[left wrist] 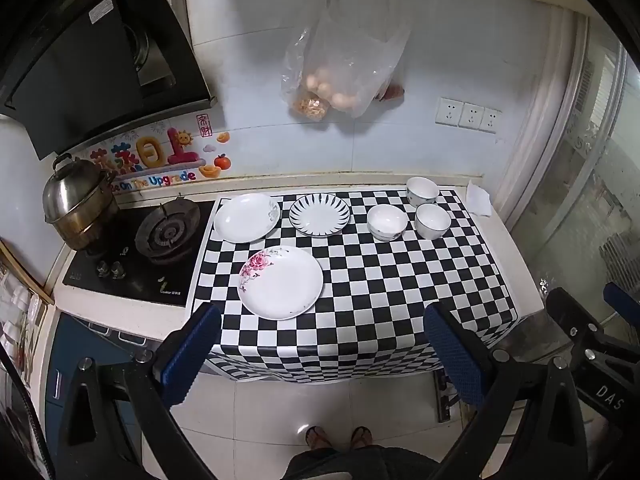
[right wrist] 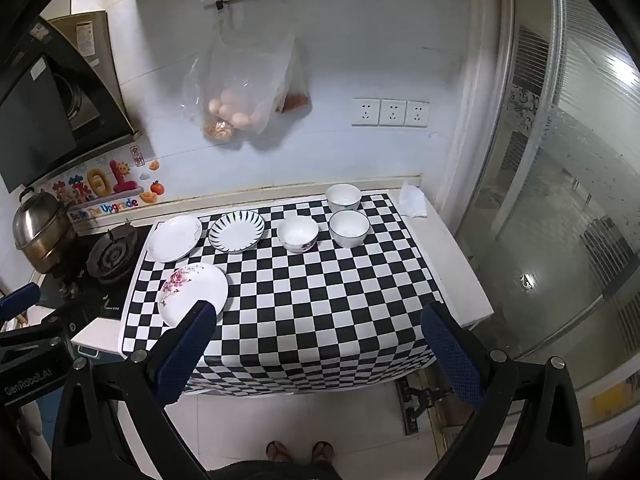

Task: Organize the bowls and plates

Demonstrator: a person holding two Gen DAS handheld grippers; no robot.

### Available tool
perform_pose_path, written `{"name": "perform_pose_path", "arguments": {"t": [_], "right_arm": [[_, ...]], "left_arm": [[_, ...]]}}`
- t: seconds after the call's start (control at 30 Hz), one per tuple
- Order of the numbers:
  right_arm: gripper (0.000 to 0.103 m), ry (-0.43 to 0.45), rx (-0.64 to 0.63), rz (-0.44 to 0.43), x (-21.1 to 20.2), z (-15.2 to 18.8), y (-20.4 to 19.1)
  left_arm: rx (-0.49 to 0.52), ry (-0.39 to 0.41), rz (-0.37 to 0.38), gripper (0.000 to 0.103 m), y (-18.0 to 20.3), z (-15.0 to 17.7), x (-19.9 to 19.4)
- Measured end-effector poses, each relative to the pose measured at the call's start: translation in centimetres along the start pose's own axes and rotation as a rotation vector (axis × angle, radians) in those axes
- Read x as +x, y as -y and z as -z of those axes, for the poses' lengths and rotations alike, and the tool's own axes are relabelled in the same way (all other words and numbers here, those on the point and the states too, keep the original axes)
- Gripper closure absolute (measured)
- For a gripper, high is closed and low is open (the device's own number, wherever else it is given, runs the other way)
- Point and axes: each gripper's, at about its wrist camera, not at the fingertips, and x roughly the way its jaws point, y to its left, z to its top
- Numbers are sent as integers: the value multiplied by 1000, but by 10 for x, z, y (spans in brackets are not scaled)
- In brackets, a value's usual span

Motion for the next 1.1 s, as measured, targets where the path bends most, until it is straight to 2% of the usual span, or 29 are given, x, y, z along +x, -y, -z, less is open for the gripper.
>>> {"name": "perform_pose_path", "arguments": {"t": [0.17, 0.27, 1.1], "right_arm": [[0, -6, -16, -8, 2, 4, -4], [0, 5, 5, -21, -1, 4, 9], [0, 15, -9, 7, -11, -8, 5]], "left_arm": [[15, 6, -5, 0, 4, 0, 2], [21, 6, -5, 0, 7, -1, 5], [-2, 15, 12, 0, 4, -3, -6]]}}
